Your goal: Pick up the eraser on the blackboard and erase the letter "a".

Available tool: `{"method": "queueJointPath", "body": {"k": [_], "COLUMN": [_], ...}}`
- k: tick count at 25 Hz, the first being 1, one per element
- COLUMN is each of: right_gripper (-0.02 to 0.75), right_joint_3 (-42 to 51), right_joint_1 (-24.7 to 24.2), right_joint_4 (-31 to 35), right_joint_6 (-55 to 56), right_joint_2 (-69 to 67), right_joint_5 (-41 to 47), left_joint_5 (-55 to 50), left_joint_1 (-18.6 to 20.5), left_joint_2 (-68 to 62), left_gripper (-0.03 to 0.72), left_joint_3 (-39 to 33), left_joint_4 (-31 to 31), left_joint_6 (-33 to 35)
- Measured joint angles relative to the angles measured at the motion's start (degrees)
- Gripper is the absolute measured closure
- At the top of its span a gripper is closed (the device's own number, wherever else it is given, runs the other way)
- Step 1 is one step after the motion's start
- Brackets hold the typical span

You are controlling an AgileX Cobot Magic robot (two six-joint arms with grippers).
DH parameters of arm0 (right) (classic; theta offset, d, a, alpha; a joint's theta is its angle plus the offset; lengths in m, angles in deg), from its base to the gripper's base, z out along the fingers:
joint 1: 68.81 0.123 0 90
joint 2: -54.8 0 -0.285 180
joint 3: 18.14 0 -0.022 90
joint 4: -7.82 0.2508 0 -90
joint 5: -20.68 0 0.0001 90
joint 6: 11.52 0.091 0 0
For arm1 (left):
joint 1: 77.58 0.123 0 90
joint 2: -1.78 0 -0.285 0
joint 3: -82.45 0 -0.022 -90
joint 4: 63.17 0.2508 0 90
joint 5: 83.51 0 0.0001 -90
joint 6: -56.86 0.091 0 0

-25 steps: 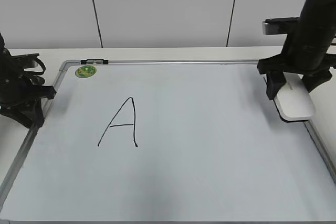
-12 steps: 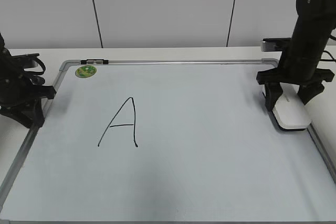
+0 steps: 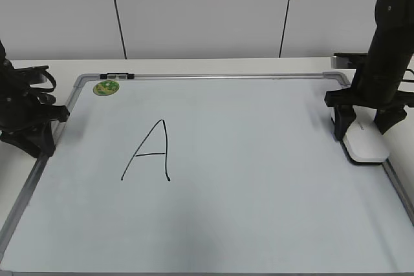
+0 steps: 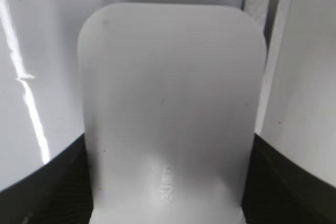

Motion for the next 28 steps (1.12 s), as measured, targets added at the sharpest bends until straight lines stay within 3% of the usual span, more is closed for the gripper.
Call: {"method": "queueJointPath", "body": {"k": [15, 22, 28], "right_gripper": [0.199, 0.095, 0.085], "right_joint_3": [0.00, -0.22, -3.77], "right_joint_1": [0.00, -0.07, -0.07], "right_joint_4": [-0.79, -1.13, -1.25], "right_joint_6": [-0.21, -0.21, -0.09], "right_joint_2": [0.00, 0.00, 0.00], "right_joint_5": [0.00, 0.20, 0.46], "left_joint_5": [0.00, 0.10, -0.27], "left_joint_1": [0.00, 0.00, 0.00], "left_joint_2": [0.00, 0.00, -0.17], "left_gripper": [0.502, 0.502, 0.500], "left_joint_3": [0.00, 0.00, 0.42], "left_joint_4": [-0.12, -0.23, -0.23], "left_joint_6": [0.24, 0.34, 0.34]}}
